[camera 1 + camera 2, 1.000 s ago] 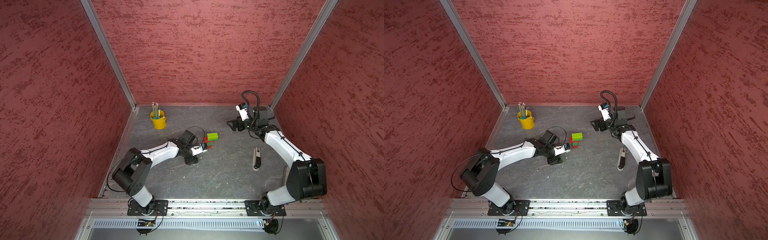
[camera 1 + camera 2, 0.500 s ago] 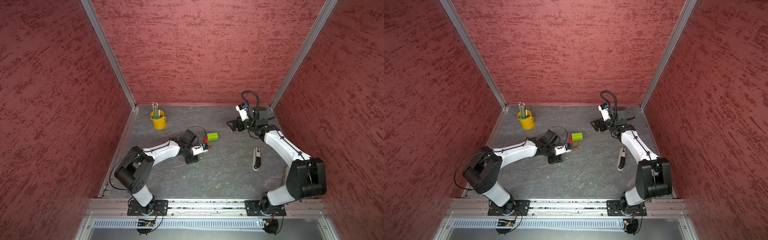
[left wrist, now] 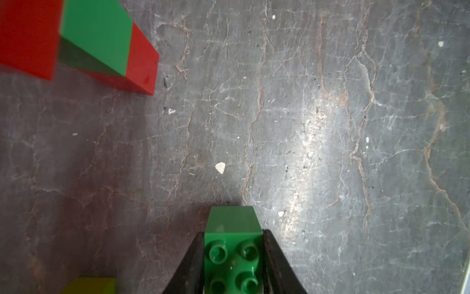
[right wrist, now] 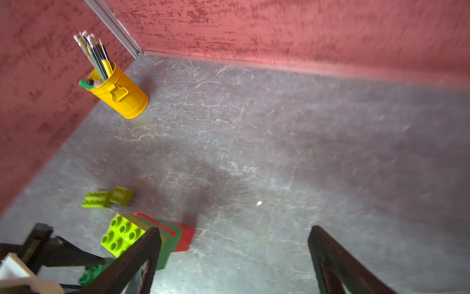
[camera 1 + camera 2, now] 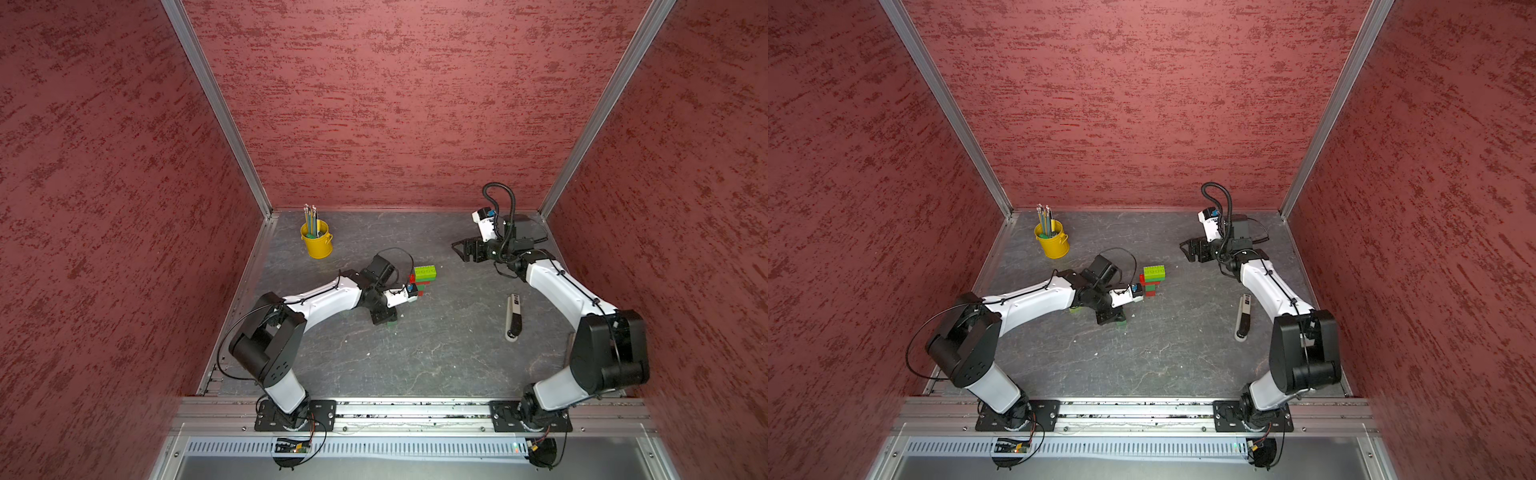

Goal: Assemble a spoon with lego
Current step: Pick up the lego brick from the center of the board, then assemble the lego brick with the lego brick.

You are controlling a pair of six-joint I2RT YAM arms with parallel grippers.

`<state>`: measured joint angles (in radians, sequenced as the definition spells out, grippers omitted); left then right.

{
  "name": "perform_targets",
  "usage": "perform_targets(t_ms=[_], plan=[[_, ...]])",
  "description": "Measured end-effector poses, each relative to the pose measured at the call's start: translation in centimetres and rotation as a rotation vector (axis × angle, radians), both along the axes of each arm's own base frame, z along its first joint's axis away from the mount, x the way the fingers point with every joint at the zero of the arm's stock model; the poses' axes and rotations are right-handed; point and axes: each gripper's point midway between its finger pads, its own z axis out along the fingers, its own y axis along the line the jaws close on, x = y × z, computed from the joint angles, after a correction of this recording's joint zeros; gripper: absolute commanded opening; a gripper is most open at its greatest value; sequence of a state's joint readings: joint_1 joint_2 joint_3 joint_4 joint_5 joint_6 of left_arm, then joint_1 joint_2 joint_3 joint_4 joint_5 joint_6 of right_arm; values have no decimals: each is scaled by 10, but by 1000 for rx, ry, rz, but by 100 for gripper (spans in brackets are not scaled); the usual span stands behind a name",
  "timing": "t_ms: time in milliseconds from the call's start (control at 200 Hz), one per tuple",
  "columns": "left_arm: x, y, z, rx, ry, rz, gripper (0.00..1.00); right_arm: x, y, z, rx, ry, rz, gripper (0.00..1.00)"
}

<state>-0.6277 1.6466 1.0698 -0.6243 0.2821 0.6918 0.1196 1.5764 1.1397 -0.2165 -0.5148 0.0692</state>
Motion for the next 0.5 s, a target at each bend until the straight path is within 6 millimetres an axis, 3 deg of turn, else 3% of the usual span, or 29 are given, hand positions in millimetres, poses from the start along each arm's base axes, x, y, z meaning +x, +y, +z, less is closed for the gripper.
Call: perform_targets(t_ms=[70, 240, 371, 501], plan=[[6, -1, 16, -11, -22, -3, 23, 1, -1, -18, 81, 105, -22, 86], [34, -2, 70, -54, -124, -4, 23, -9, -10, -55, 279, 341, -83, 89], [53, 2, 98, -65, -177, -4, 23, -23, -6, -60, 412, 439, -78, 91], [70, -2, 110, -61, -203, -14, 23, -33, 6, -56, 508, 493, -28, 92]])
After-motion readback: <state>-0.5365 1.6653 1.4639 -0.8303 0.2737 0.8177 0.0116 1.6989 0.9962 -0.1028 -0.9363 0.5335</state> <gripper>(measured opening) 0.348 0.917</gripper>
